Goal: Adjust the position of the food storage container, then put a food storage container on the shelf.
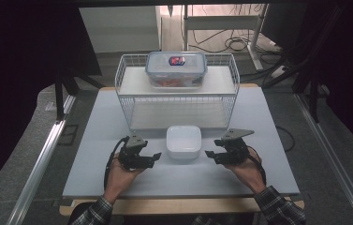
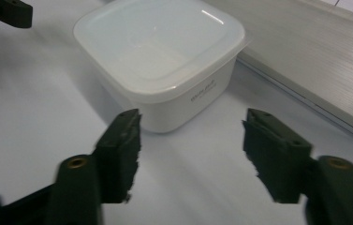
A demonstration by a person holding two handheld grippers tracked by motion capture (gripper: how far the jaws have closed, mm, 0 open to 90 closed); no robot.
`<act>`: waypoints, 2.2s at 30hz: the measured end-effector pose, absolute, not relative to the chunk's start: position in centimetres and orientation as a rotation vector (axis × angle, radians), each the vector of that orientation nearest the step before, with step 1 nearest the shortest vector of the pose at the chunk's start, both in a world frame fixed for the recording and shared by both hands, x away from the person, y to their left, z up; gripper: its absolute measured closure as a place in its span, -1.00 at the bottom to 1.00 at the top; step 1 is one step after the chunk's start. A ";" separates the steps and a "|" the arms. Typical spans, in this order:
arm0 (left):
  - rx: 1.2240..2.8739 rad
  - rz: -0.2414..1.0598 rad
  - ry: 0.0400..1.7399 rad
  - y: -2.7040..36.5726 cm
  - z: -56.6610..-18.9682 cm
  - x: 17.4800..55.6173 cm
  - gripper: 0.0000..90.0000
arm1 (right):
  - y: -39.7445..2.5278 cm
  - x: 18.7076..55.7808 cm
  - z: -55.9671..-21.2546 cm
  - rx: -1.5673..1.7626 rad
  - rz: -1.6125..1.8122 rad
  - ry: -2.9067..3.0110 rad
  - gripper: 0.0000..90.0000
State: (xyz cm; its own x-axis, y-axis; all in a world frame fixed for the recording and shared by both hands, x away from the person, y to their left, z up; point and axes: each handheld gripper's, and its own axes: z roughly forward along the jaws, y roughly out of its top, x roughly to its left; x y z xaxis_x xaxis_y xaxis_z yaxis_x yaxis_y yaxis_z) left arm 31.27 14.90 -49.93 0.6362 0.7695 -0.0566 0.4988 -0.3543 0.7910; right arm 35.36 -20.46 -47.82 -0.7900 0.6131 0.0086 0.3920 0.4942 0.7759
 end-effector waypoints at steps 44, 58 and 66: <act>2.085 0.256 0.865 10.5 -47.7 37.7 -0.64 | -16.9 39.0 -46.2 0.931 1.175 2.499 -0.61; 2.067 0.215 0.912 11.0 -49.6 39.4 -0.60 | -16.2 40.7 -47.3 0.959 1.189 2.516 -0.55; 2.010 0.052 0.924 11.6 -50.4 40.2 -0.61 | -16.2 41.7 -48.6 1.047 1.228 2.581 -0.57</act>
